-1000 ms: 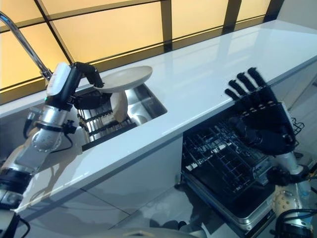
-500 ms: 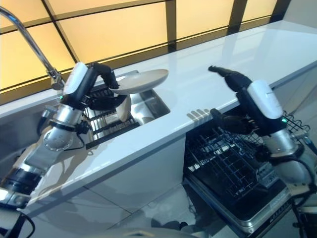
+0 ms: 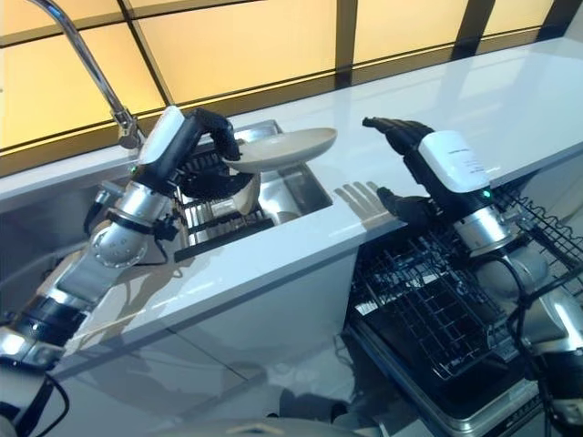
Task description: Pick up plates and place into dishwasher.
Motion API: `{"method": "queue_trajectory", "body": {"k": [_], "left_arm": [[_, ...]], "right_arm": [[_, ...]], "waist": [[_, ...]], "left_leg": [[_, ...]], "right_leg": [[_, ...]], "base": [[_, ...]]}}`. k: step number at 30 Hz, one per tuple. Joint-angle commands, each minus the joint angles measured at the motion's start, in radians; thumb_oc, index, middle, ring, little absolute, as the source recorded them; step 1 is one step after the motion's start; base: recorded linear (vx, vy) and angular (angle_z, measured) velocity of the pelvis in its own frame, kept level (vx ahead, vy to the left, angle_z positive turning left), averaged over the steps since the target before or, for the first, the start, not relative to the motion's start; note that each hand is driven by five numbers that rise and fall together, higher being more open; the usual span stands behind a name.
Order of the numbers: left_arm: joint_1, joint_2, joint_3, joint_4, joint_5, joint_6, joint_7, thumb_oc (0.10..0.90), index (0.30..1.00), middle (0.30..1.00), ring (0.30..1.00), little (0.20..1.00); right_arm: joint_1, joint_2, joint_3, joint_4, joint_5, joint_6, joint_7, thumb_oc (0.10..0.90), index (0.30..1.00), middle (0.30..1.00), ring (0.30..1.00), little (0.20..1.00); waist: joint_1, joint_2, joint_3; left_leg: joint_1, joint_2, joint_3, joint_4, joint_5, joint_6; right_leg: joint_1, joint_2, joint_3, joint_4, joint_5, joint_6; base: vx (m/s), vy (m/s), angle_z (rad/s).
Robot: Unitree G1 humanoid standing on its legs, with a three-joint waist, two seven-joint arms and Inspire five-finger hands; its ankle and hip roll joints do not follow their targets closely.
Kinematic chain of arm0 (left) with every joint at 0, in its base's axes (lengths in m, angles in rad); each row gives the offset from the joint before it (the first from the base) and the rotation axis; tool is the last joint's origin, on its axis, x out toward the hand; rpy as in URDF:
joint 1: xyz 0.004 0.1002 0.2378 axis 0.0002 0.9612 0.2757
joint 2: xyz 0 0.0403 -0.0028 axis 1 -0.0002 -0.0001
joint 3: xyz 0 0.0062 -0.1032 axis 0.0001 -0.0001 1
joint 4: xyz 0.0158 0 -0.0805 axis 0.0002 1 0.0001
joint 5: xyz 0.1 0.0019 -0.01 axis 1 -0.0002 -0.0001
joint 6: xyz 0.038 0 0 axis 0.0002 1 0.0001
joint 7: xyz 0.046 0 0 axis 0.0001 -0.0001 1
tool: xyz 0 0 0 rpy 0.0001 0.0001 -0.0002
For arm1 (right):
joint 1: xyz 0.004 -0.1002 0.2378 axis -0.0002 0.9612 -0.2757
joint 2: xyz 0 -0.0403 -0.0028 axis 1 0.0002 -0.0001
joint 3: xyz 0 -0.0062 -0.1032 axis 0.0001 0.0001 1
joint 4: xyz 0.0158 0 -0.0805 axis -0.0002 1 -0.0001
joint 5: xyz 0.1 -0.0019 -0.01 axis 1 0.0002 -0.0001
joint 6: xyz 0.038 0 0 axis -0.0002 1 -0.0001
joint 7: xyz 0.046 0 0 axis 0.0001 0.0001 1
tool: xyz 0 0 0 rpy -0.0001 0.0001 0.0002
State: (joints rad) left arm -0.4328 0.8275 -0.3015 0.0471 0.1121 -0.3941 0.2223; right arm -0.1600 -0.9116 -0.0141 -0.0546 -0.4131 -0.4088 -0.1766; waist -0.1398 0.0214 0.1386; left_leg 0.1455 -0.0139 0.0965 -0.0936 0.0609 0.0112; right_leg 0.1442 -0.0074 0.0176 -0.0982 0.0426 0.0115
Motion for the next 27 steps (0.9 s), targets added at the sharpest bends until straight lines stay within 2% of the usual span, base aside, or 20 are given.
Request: {"method": "queue_trajectory", "body": {"k": [1,12,27], "left_arm": [[-0.238,0.028,-0.009,-0.05,-0.081,-0.035,0.028,0.1,0.3,0.3,0.3,0.2],[-0.28,0.002,-0.062,-0.056,-0.11,-0.033,-0.02,0.1,0.3,0.3,0.3,0.2],[-0.319,-0.045,-0.107,-0.078,-0.125,-0.042,-0.026,0.1,0.3,0.3,0.3,0.2]], "right_arm": [[-0.168,-0.049,-0.034,-0.001,0.022,-0.022,-0.122,0.8,0.9,0.9,0.9,0.9],[-0.243,-0.034,0.006,-0.013,-0.025,-0.024,-0.178,0.8,0.9,0.9,0.9,0.9],[-0.361,-0.037,0.145,-0.026,-0.021,-0.015,-0.008,0.8,0.9,0.9,0.9,0.9]], "waist": [[0.015,-0.017,-0.06],[0.02,-0.017,-0.061],[0.029,-0.026,-0.07]], "left_leg": [[0.058,-0.072,-0.044,0.006,-0.177,0.056],[0.056,-0.072,-0.044,0.006,-0.175,0.057],[0.056,-0.072,-0.047,0.006,-0.176,0.057]], "right_leg": [[0.042,0.082,0.005,0.011,-0.087,0.004],[0.039,0.084,0.006,0.011,-0.086,0.005],[0.041,0.083,-0.003,0.011,-0.09,0.002]], "base": [[-0.01,-0.017,0.05],[0.0,0.0,0.0],[0.0,0.0,0.0]]}}
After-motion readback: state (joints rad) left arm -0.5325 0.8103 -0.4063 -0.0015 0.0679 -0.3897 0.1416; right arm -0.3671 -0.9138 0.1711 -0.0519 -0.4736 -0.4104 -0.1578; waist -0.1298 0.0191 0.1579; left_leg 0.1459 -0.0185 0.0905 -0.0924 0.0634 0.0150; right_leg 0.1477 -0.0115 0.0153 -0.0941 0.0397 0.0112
